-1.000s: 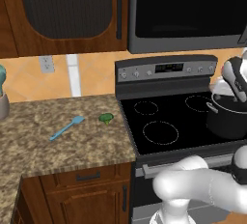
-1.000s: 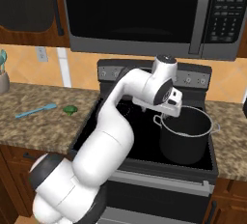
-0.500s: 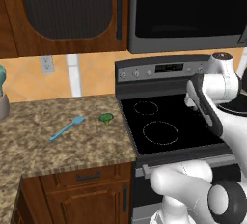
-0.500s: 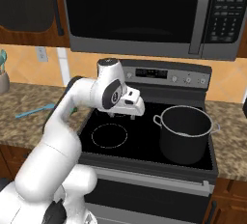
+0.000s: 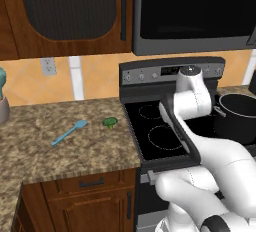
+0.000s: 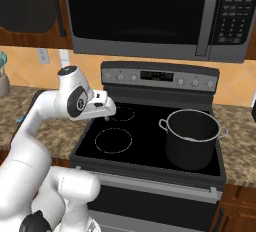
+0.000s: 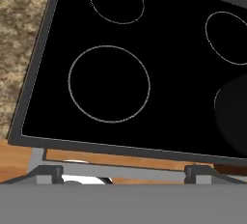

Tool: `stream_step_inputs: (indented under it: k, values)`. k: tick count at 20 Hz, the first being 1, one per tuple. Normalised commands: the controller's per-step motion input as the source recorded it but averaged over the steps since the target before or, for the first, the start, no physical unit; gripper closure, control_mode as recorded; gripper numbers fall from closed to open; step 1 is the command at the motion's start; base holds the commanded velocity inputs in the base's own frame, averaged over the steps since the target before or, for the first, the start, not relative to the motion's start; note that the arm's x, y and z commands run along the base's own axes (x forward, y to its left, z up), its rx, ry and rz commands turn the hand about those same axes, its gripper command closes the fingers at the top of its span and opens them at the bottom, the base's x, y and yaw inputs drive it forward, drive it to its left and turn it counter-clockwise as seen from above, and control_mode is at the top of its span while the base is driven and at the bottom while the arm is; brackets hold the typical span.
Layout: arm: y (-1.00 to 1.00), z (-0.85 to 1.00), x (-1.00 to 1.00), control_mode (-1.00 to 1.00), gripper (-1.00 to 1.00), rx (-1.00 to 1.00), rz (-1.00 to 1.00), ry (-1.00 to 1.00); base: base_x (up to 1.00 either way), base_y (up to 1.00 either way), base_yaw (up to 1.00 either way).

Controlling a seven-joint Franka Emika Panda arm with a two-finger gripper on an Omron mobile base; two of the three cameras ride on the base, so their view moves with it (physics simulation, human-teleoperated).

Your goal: Put the broccoli and broccoli in the pot. Retrieve the spatula and lightly stir the vegetables in the pot.

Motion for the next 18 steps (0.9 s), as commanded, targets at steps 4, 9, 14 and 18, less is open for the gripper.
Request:
stream_step_inputs:
  k: [4, 9, 14, 18]
  values:
    - [1.0, -0.14, 0.22, -1.0, -1.0, -0.09, 0.24, 0.04, 0.0, 0.0, 0.0]
    - [1.0, -0.17, 0.17, -1.0, -1.0, -0.08, 0.25, 0.01, 0.0, 0.0, 0.0]
    - [1.0, -0.14, 0.22, -1.0, -1.0, -0.08, 0.24, 0.0, 0.0, 0.0, 0.0]
    - [0.91, -0.09, 0.42, -1.0, -1.0, -0.09, 0.19, 0.0, 0.0, 0.0, 0.0]
